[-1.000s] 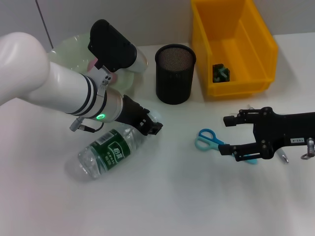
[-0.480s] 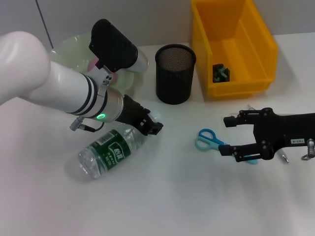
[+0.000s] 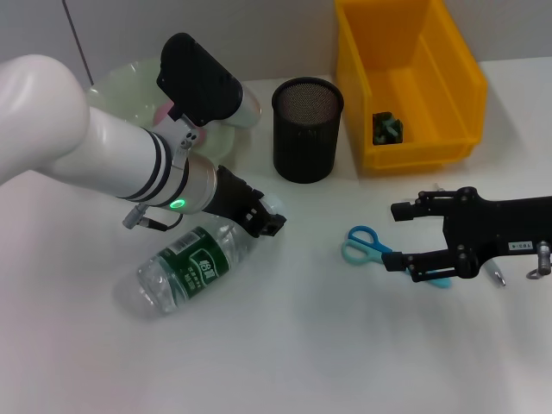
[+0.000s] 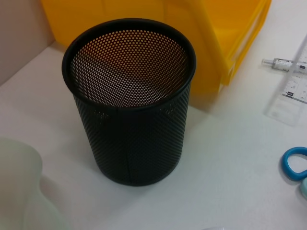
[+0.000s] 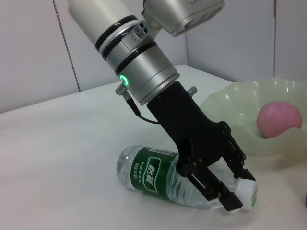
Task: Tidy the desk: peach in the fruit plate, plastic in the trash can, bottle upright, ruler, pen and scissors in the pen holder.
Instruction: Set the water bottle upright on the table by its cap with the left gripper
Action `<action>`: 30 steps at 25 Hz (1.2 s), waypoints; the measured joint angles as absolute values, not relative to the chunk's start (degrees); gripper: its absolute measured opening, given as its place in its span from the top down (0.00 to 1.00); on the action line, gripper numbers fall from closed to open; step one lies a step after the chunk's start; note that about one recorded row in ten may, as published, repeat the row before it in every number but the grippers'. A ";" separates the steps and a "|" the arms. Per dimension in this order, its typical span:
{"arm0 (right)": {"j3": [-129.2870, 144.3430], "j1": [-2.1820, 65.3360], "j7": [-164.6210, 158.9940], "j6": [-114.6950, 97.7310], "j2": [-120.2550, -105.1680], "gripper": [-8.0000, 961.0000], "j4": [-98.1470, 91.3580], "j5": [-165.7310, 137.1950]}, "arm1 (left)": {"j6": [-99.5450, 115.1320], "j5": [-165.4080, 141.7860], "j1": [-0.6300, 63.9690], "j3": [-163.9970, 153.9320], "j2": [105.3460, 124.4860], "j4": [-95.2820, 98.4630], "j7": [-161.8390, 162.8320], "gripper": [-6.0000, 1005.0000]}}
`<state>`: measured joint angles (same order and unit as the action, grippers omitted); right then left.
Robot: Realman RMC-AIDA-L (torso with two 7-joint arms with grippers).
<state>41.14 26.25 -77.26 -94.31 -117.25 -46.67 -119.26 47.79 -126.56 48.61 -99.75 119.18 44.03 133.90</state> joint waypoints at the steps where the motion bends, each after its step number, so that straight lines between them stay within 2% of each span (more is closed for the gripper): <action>1: 41.13 26.25 -77.26 -94.31 -117.25 0.17 -46.67 -119.26 | 47.79 -126.56 48.61 -99.75 119.18 44.03 133.90 0.53; 30: 41.13 26.37 -77.26 -94.28 -117.17 0.17 -46.58 -119.52 | 48.79 -126.57 48.48 -99.29 119.18 43.95 134.22 0.55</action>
